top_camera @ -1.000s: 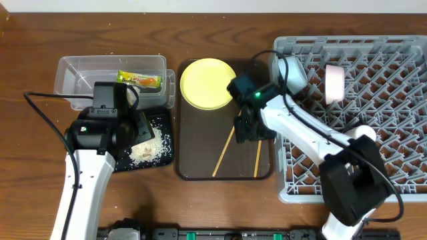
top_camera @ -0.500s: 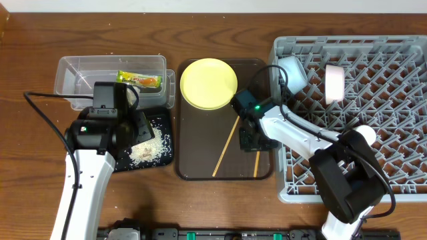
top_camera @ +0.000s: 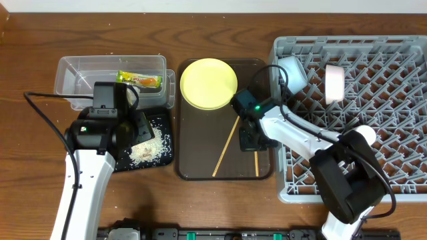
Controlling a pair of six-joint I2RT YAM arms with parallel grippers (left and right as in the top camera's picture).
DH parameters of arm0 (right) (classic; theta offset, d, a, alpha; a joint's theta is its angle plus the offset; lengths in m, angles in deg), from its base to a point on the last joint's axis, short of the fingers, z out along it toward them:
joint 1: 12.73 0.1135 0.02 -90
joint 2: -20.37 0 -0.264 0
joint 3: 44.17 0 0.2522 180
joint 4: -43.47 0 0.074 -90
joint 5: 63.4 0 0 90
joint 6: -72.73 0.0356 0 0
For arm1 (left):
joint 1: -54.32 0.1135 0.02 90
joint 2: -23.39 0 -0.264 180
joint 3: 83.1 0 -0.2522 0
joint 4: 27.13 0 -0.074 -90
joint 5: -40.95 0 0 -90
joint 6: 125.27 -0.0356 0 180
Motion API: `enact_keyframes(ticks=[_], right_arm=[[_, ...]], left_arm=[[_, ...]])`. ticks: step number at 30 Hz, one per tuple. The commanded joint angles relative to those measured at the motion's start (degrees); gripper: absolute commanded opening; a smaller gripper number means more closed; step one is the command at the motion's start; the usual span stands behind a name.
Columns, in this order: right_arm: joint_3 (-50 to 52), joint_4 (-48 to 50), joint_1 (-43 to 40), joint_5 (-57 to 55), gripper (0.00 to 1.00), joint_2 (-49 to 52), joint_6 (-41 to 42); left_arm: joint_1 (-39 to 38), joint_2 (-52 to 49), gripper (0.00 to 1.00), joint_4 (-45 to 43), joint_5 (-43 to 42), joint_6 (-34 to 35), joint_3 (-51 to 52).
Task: Sort waste into correct bins and load items into the dishwasher rack
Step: 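Reach the right gripper to the brown tray and pinch one chopstick, then drop the chopstick into the rack's left edge slot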
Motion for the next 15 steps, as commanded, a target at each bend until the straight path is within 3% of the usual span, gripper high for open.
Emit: enact_keyframes(ticks=[1, 7, 15], right_arm=[[-4.87, -1.92, -0.42, -0.09, 0.01, -3.08, -4.37], [-11.50, -6.93, -3.50, -0.11, 0.01, -10.49, -10.97], [-11.23, -16.87, -12.22, -0.48, 0.01, -14.84, -16.24]], left_arm=[[0.02, 0.42, 0.58, 0.11, 0.70, 0.11, 0.42], [0.02, 0.42, 0.58, 0.11, 0.70, 0.11, 0.42], [0.02, 0.42, 0.58, 0.09, 0.70, 0.11, 0.42]])
